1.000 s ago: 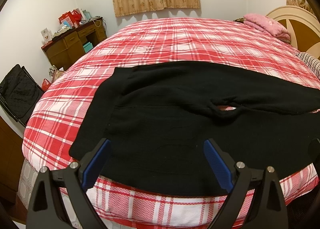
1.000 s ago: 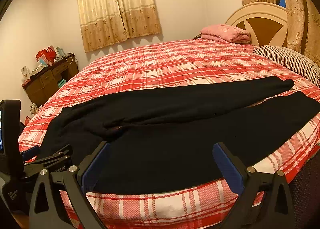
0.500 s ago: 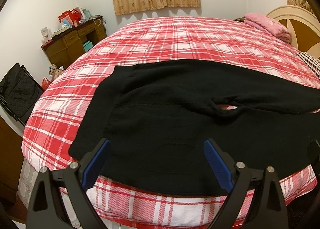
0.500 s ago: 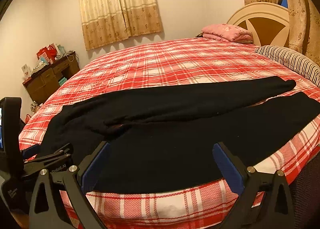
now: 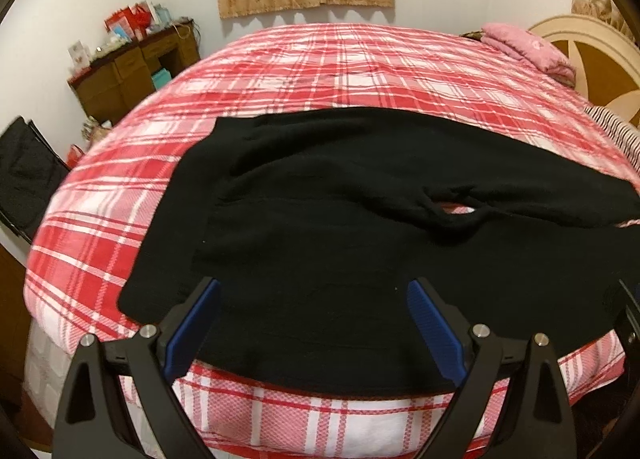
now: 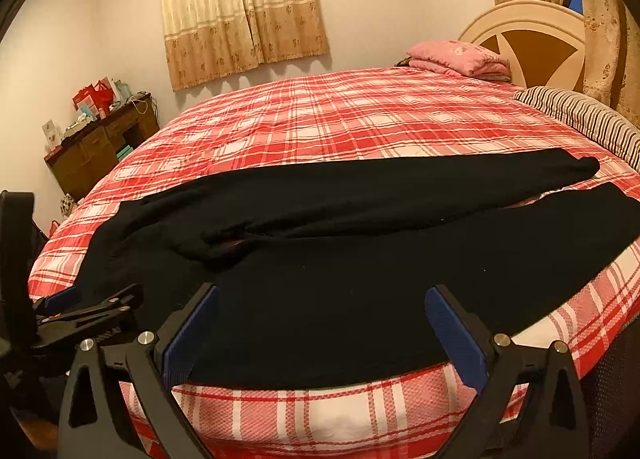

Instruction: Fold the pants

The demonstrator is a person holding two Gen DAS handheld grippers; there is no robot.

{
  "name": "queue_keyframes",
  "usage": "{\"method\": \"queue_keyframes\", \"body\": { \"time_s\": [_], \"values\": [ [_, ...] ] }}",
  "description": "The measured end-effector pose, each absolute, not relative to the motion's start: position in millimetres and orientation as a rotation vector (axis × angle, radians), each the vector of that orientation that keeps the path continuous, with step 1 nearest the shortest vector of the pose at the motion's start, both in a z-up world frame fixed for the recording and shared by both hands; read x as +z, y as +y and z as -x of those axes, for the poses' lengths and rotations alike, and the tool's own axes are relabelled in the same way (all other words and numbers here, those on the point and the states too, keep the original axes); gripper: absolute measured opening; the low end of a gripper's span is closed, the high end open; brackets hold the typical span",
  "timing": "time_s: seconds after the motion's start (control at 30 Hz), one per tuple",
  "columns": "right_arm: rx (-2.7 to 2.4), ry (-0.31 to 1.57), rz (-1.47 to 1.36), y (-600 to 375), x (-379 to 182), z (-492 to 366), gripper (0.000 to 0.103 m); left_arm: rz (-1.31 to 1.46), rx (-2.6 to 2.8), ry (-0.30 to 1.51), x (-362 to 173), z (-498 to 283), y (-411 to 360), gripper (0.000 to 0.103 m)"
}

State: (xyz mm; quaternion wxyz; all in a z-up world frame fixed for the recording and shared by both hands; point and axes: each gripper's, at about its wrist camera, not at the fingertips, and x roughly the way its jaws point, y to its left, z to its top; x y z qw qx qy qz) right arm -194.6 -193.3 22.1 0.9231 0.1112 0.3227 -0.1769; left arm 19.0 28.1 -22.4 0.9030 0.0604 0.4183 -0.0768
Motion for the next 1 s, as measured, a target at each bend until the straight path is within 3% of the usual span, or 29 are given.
{"method": "queue_keyframes", "body": {
  "time_s": [0.17, 0.43, 0.5, 0.57, 0.67, 0.83, 0.87, 1.0],
  "values": [
    [-0.360, 0.667, -0.211, -205.2, 21.7, 185.0, 0.102, -0.101, -0.164, 0.885, -14.5, -45.7, 66.8, 0.096],
    [-0.350, 0.676, -0.227, -220.8, 20.3, 165.0, 0.102, -0.085, -0.266, 0.773, 22.3, -127.6, 111.8, 0.095],
    [-0.341, 0.672, -0.221, -222.0, 22.0, 160.4, 0.102, -0.117, -0.284, 0.806, 14.4, -162.8, 108.8, 0.089],
    [-0.333, 0.668, -0.206, -222.2, 23.5, 156.8, 0.102, -0.107, -0.302, 0.862, 4.1, -188.5, 107.6, 0.071],
    [-0.325, 0.671, -0.188, -225.0, 24.9, 148.8, 0.102, -0.101, -0.326, 0.930, -12.4, -216.9, 101.0, 0.061],
    [-0.270, 0.699, -0.167, -231.9, 28.6, 124.9, 0.102, -0.102, -0.333, 1.008, -37.9, -242.3, 92.2, 0.055],
    [-0.248, 0.706, -0.166, -234.4, 31.0, 117.9, 0.102, -0.094, -0.337, 1.033, -43.7, -247.9, 91.6, 0.048],
    [-0.131, 0.744, -0.170, -252.9, 38.1, 82.0, 0.102, -0.142, -0.333, 1.057, -53.1, -253.7, 85.8, 0.046]
  ]
}}
